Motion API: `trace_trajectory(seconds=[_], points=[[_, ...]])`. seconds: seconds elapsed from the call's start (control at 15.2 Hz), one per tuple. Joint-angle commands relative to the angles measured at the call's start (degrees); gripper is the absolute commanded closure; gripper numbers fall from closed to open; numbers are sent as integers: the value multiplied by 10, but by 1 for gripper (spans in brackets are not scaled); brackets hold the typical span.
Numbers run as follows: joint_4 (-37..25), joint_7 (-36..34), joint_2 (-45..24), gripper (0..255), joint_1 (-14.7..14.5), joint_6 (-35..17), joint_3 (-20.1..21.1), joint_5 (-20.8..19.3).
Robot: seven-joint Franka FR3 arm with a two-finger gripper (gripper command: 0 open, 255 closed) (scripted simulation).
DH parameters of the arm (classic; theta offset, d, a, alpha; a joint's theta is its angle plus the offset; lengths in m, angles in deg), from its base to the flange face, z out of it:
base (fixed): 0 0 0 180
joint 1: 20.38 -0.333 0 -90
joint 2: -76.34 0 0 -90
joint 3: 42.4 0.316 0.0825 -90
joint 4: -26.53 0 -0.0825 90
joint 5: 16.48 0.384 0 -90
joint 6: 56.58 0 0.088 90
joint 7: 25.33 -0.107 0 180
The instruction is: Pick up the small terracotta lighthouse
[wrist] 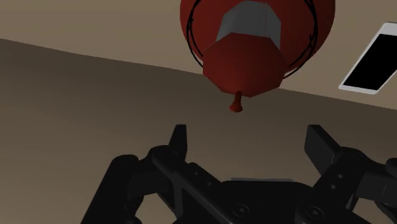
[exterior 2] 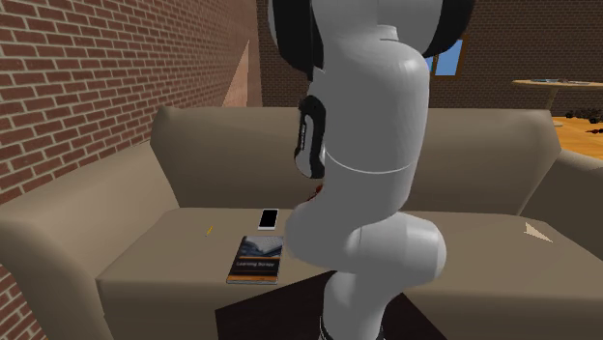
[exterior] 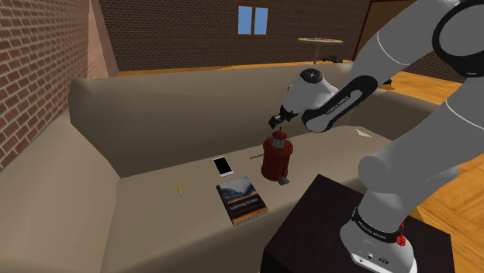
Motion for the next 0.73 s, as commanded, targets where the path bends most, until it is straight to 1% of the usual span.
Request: trace_trajectory(seconds=[0.0,0.13,0.26,0.33,0.46,0.53,0.59,0.66], points=[[-31,-130,-44,0,122,-47,87,-131],[-41,-196,-59,0,172,-57,128,-202],[-55,-275,-77,0,218,-60,166,-288],[-63,-317,-87,0,236,-59,181,-334],[-80,-398,-109,0,256,-53,200,-421],[-84,-419,-115,0,257,-50,201,-445],[-84,-419,-115,0,255,-49,199,-445],[-83,-420,-114,255,255,-50,199,-445]])
